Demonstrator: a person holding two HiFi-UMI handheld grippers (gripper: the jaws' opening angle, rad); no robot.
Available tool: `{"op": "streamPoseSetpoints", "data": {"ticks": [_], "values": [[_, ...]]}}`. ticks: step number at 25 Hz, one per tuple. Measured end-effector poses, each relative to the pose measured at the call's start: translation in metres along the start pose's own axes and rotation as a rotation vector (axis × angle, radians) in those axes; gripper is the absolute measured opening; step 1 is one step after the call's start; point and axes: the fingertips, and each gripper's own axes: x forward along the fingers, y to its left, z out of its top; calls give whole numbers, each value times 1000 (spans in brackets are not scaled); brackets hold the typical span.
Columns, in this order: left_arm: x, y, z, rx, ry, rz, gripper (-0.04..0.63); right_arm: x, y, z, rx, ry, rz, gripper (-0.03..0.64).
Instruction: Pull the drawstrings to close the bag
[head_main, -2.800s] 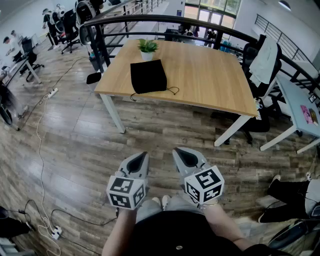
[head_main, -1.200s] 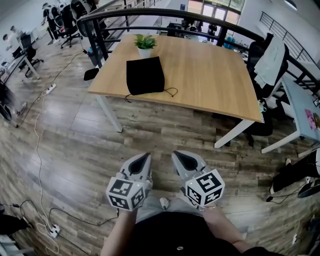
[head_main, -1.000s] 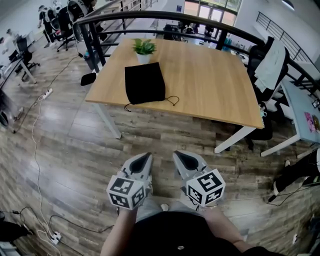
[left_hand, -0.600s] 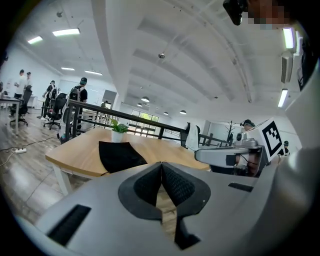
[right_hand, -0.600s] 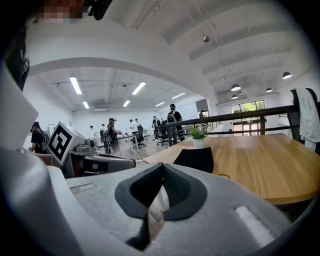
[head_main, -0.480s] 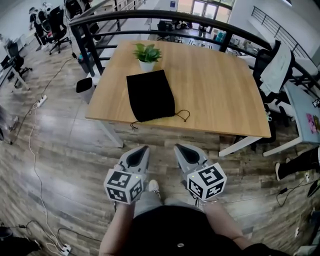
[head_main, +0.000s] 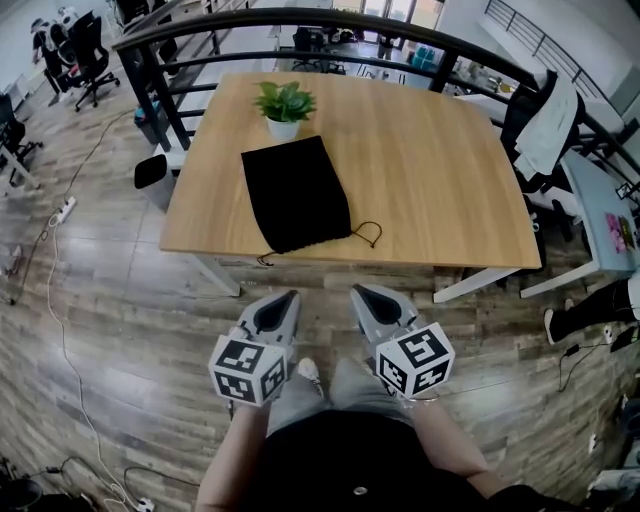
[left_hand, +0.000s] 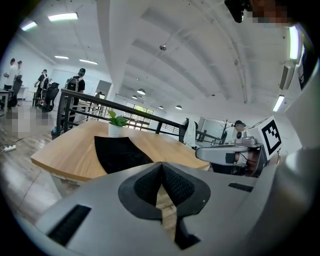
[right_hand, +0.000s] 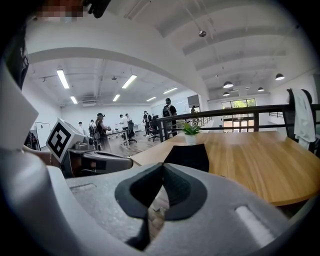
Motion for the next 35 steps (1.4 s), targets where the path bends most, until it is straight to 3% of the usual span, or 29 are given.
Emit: {"op": "streamPoseSetpoints", "data": {"ticks": [8,35], "values": [[13,16,-8,-20,26,17,15,18,-15,-8,-3,30,-2,-2],[95,73,-14,-113,120,142,15,104,-104,-16,-15,150,108,-1]]}}
